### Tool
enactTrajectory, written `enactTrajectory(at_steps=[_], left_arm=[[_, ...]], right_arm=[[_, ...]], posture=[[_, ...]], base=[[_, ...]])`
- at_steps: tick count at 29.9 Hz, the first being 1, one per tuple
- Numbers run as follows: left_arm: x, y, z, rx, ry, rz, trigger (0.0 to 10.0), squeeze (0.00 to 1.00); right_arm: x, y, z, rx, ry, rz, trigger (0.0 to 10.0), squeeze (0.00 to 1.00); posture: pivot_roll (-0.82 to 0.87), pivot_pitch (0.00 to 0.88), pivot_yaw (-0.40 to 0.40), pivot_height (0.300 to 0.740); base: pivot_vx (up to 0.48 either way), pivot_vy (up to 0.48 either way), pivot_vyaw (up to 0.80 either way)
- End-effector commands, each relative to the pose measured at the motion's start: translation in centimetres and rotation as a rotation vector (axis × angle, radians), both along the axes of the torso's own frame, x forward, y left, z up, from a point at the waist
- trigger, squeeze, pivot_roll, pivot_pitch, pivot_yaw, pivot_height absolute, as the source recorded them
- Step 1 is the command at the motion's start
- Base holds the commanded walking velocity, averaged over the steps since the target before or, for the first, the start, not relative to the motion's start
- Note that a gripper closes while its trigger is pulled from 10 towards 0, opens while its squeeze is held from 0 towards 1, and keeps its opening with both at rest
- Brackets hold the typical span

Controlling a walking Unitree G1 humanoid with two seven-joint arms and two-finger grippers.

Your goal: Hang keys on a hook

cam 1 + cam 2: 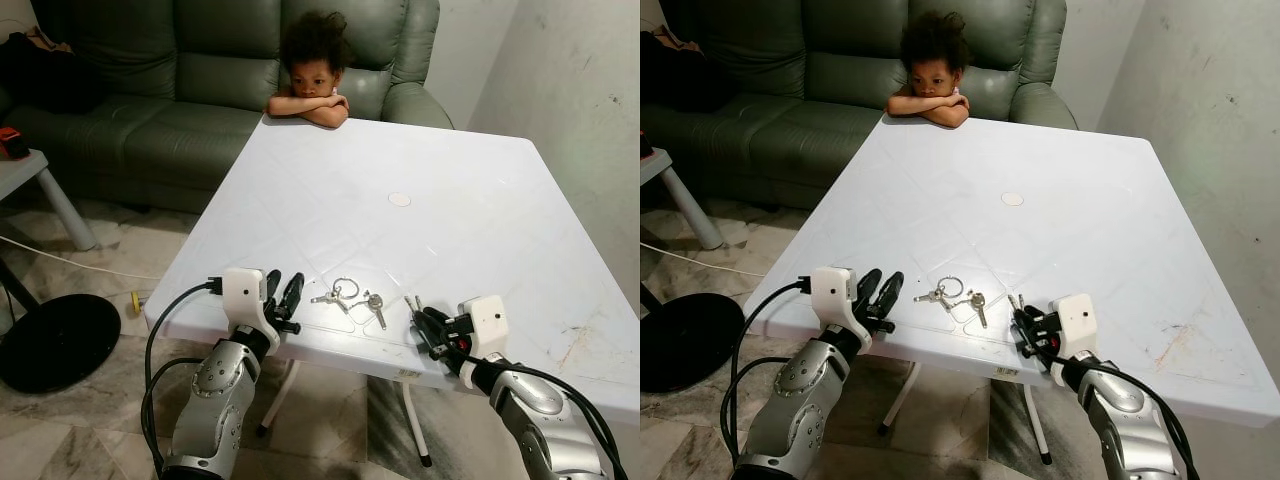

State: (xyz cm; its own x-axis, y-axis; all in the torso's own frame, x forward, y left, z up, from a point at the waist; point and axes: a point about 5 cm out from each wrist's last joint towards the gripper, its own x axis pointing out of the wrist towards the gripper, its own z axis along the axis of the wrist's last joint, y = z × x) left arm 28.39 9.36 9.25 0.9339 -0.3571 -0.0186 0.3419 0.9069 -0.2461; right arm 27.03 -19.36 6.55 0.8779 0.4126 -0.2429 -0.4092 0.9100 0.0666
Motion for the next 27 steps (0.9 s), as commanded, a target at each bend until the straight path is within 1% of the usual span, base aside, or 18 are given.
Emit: enactTrajectory(at_steps=[1, 3, 4, 5, 7, 16, 17, 19, 24, 25, 26, 27], left_arm=[[0.0, -0.9, 0.5, -0.017, -0.015, -0.013, 10.0, 0.0], [0.0, -0.9, 0.5, -0.017, -0.015, -0.013, 10.0, 0.0], [0.0, -0.9, 0.5, -0.018, -0.015, -0.013, 10.0, 0.0], [0.0, -0.9, 0.5, -0.018, -0.015, -0.013, 10.0, 0.0], [0.1, -0.9, 0.5, -0.018, -0.015, -0.011, 10.0, 0.0], [0.1, -0.9, 0.5, -0.02, -0.013, -0.009, 10.0, 0.0], [0.1, -0.8, 0.5, -0.021, -0.012, -0.007, 10.0, 0.0], [0.1, -0.7, 0.6, -0.024, -0.013, -0.001, 10.0, 0.0], [0.2, -0.7, 0.7, -0.026, -0.014, 0.002, 10.0, 0.0], [0.3, -0.6, 0.7, -0.025, -0.016, 0.004, 10.0, 0.0], [0.3, -0.6, 0.7, -0.025, -0.017, 0.005, 10.0, 0.0], [0.4, -0.6, 0.8, -0.022, -0.019, 0.008, 10.0, 0.0]], right_arm=[[0.1, -0.5, 0.2, -0.018, -0.01, -0.005, 10.0, 0.0], [0.1, -0.7, 0.3, -0.011, -0.019, -0.01, 10.0, 0.0], [0.1, -0.7, 0.5, -0.007, -0.031, -0.012, 0.4, 0.0], [0.1, -0.7, 0.6, 0.008, -0.04, -0.013, 0.0, 0.0], [0.1, -0.7, 0.8, 0.031, -0.048, -0.002, 0.0, 0.0], [0.0, -0.8, 1.1, 0.042, -0.069, -0.004, 0.0, 0.0], [0.1, -0.9, 1.1, 0.051, -0.066, -0.021, 0.0, 0.0], [0.2, -0.8, 1.6, 0.097, -0.09, -0.031, 0.0, 0.0], [0.7, -0.7, 2.3, 0.17, -0.116, -0.074, 0.0, 0.0], [1.0, -0.6, 3.0, 0.231, -0.138, -0.109, 0.0, 0.0], [1.2, -0.6, 3.2, 0.249, -0.145, -0.121, 0.0, 0.0], [1.3, -0.5, 3.7, 0.289, -0.163, -0.137, 0.0, 0.0]], posture=[[0.09, 0.0, -0.071, 0.74], [0.09, 0.0, -0.073, 0.74], [0.09, 0.0, -0.073, 0.74], [0.09, 0.0, -0.073, 0.74], [0.09, 0.0, -0.073, 0.74], [0.09, 0.0, -0.073, 0.74], [0.09, 0.0, -0.074, 0.74], [0.09, 0.0, -0.073, 0.74], [0.09, 0.0, -0.071, 0.74], [0.09, 0.0, -0.071, 0.74], [0.09, 0.0, -0.071, 0.74], [0.09, 0.0, -0.069, 0.74]], base=[[0.0, 0.0, 0.0], [0.0, 0.0, 0.0], [0.0, 0.0, 0.0], [0.0, 0.0, 0.0], [0.0, 0.0, 0.0], [0.0, 0.0, 0.0], [0.0, 0.0, 0.0], [0.0, 0.0, 0.0], [0.0, 0.0, 0.0], [0.0, 0.0, 0.0], [0.0, 0.0, 0.0], [0.0, 0.0, 0.0]])
